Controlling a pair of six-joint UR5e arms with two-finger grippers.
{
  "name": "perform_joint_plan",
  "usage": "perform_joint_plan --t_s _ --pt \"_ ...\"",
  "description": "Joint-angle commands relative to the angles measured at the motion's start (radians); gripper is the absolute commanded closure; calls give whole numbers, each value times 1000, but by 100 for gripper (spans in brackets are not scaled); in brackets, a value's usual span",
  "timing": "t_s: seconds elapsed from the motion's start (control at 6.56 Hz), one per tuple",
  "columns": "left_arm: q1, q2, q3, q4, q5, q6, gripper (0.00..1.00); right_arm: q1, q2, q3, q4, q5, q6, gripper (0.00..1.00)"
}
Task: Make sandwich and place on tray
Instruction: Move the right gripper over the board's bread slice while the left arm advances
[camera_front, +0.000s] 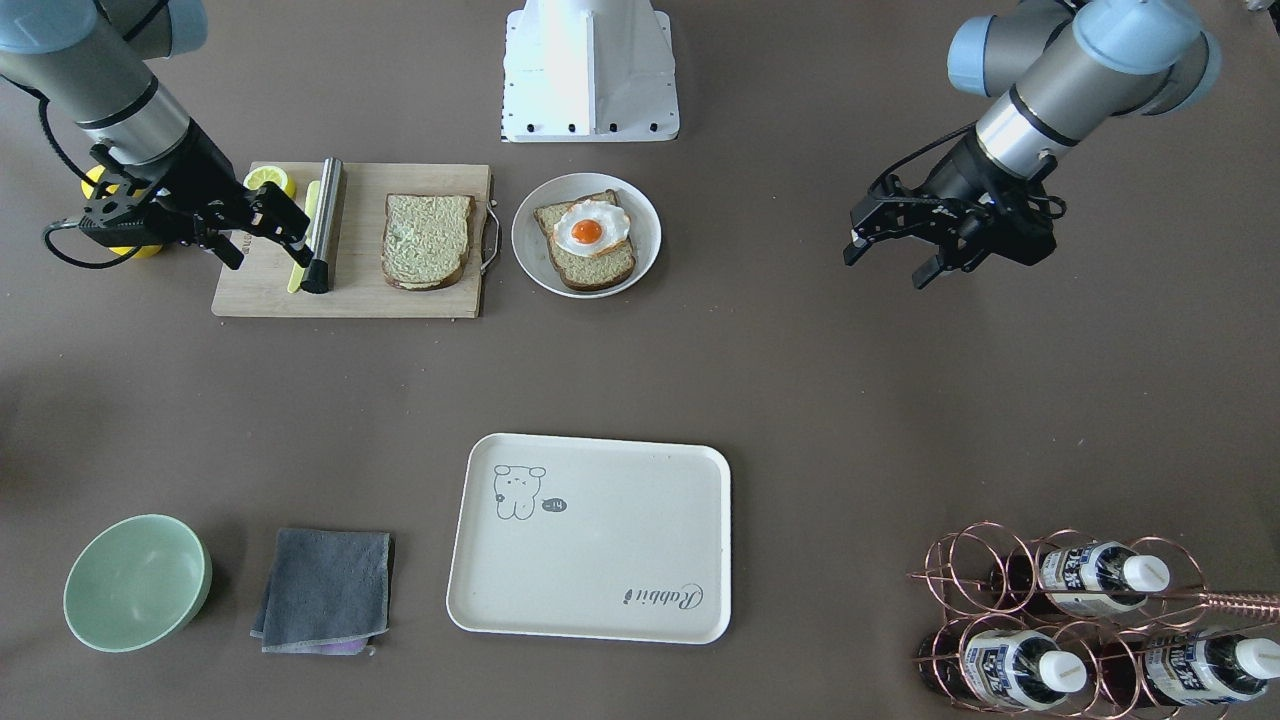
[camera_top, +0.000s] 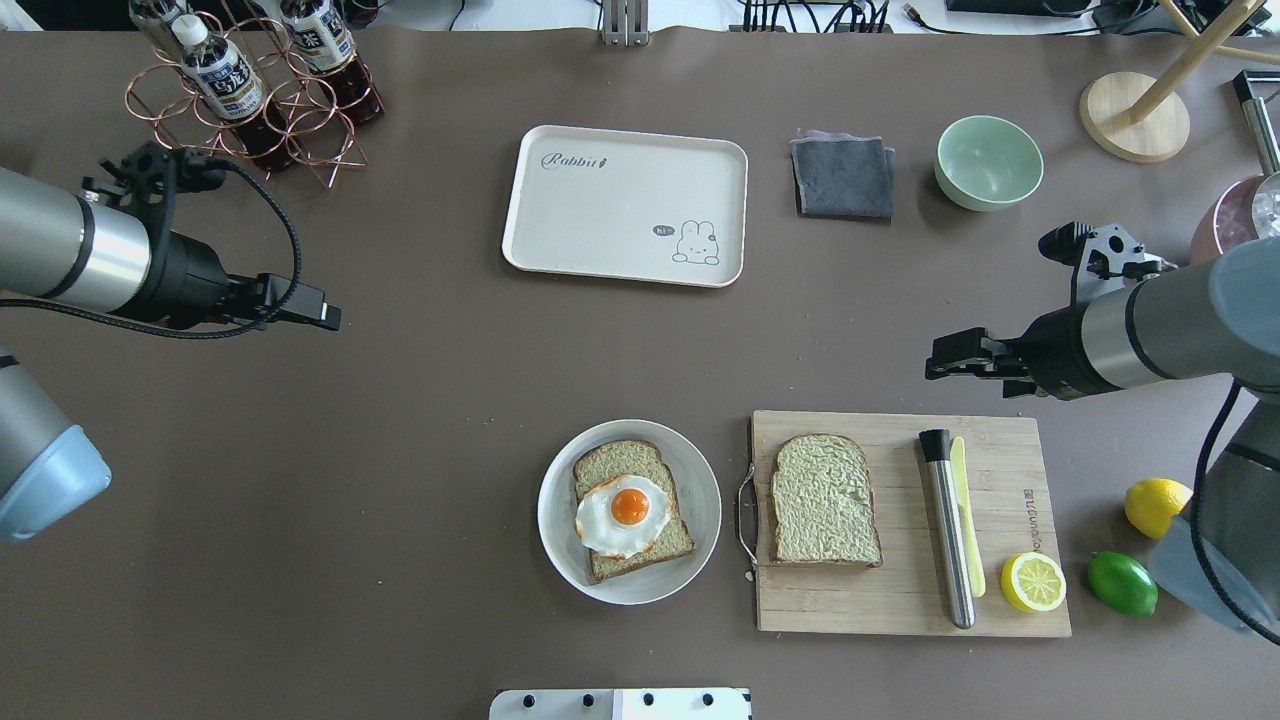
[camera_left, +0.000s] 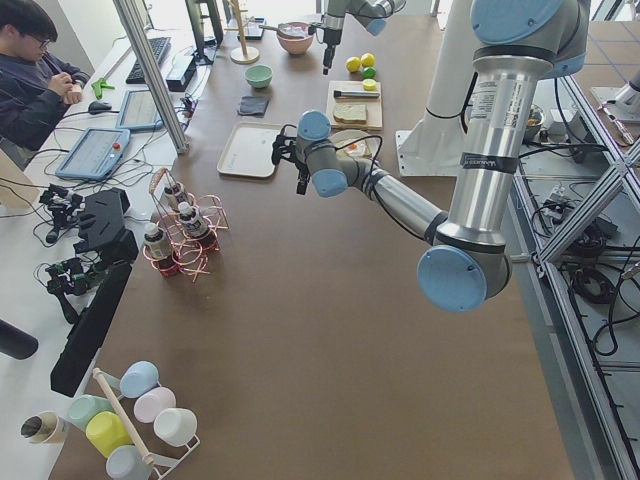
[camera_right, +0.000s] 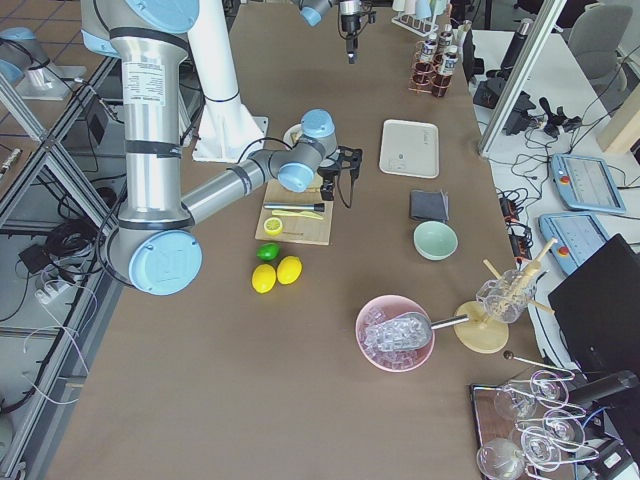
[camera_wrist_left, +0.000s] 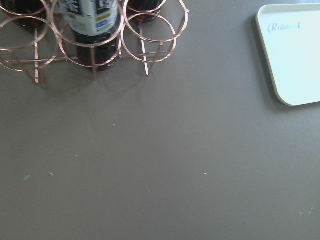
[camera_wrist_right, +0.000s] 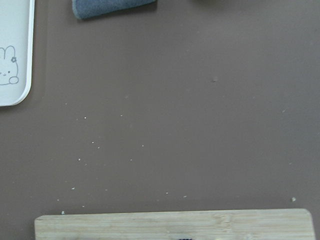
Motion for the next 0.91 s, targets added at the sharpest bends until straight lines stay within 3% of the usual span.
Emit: perform_joint_plan --t_s 0.0,0.76 --pt "153 -71 6 -5 142 -128 2 -115 12 10 -2 -85 92 3" --pt "178 -89 9 -5 170 -131 2 -350 -45 51 1 -278 183 1"
